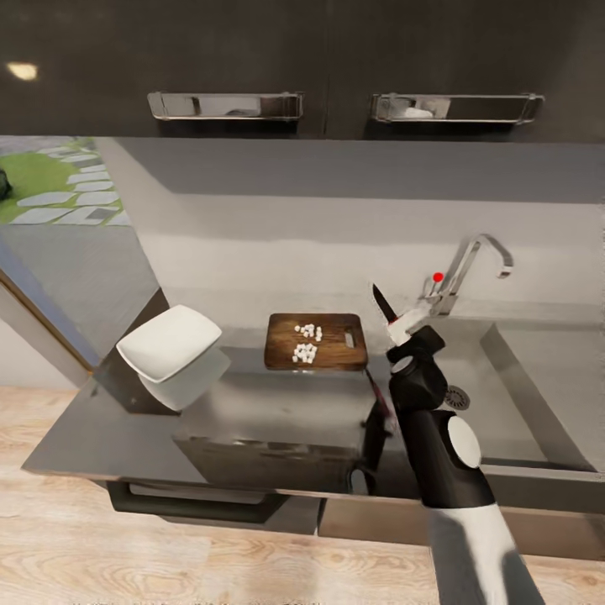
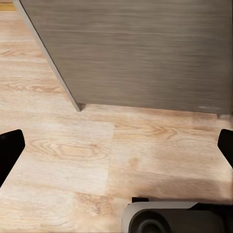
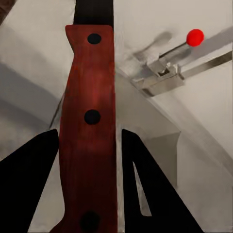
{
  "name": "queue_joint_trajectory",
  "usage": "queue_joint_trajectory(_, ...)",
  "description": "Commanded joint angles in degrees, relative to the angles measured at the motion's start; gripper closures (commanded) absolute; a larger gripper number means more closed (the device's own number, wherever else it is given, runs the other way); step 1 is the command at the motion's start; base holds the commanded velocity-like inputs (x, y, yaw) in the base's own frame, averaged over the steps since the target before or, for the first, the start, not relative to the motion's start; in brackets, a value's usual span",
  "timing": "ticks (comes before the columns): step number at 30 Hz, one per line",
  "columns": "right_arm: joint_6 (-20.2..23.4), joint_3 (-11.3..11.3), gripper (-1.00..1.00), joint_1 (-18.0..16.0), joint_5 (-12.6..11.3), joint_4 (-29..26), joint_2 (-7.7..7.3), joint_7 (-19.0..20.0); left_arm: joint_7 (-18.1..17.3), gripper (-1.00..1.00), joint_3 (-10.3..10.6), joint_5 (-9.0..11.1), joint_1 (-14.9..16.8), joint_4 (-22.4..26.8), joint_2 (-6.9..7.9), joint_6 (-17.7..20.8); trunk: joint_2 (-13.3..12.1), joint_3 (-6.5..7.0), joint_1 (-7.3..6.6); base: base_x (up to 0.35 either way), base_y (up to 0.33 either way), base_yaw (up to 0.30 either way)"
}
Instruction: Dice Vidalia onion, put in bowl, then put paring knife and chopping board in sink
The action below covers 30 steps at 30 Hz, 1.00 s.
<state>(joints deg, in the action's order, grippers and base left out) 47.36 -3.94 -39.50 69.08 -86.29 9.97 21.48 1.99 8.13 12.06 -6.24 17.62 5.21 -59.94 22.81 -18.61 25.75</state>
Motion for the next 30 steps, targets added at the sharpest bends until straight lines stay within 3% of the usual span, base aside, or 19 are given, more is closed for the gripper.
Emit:
queue_joint_trajectory(1,0.2,1.7,1.0,0.0,0.4,-0.5,0.02,2.1,0.2,-1.0,0.5,0.4,0.0,0.1,0.06,-0.1,0.1,-0.09,0.03,-0.079,-0.154,0.0)
queue_joint_trajectory(5,0.1,5.9,1.0,0.0,-0.6,-1.3,0.02,7.2,0.2,-1.0,0.5,0.4,0.0,0.1,0.06,-0.1,0.1,-0.09,0.03,-0.066,-0.143,0.0)
queue_joint_trajectory(9,0.1,9.5,1.0,0.0,-3.8,-1.5,0.02,10.2,0.2,-1.0,0.5,0.4,0.0,0.1,0.06,-0.1,0.1,-0.09,0.03,-0.016,-0.044,0.0)
queue_joint_trajectory(10,0.2,10.5,1.0,0.0,-6.7,-1.6,-0.5,10.9,0.2,-1.0,0.5,0.4,0.0,0.1,0.06,-0.1,0.1,-0.09,0.03,-0.004,-0.012,0.0)
queue_joint_trajectory(13,0.5,11.4,1.0,-0.1,-13.9,-1.6,-4.48,11.3,0.2,-1.0,0.5,0.4,0.0,0.1,0.06,-0.1,0.1,-0.09,0.03,-0.002,-0.005,0.0)
queue_joint_trajectory(17,0.6,12.8,1.0,0.0,-19.5,-1.5,-7.17,11.5,0.2,-1.0,0.5,0.4,0.0,0.1,0.06,-0.1,0.1,-0.09,0.03,0.0,-0.001,0.0)
queue_joint_trajectory(21,0.5,19.8,1.0,0.0,-21.4,-1.5,-7.88,11.8,0.2,-1.0,0.5,0.4,0.0,0.1,0.06,-0.1,0.1,-0.09,0.03,0.0,0.0,0.0)
queue_joint_trajectory(23,0.4,22.2,1.0,0.0,-21.6,-1.5,-8.02,11.9,0.2,-1.0,0.5,0.4,0.0,0.0,0.06,-0.1,0.1,-0.09,0.03,0.0,0.0,0.0)
queue_joint_trajectory(30,0.1,23.9,1.0,0.0,-21.6,-1.1,-9.08,12.0,0.2,-1.0,0.5,0.4,0.0,-0.3,0.06,-0.1,0.1,-0.09,0.03,0.0,0.0,0.0)
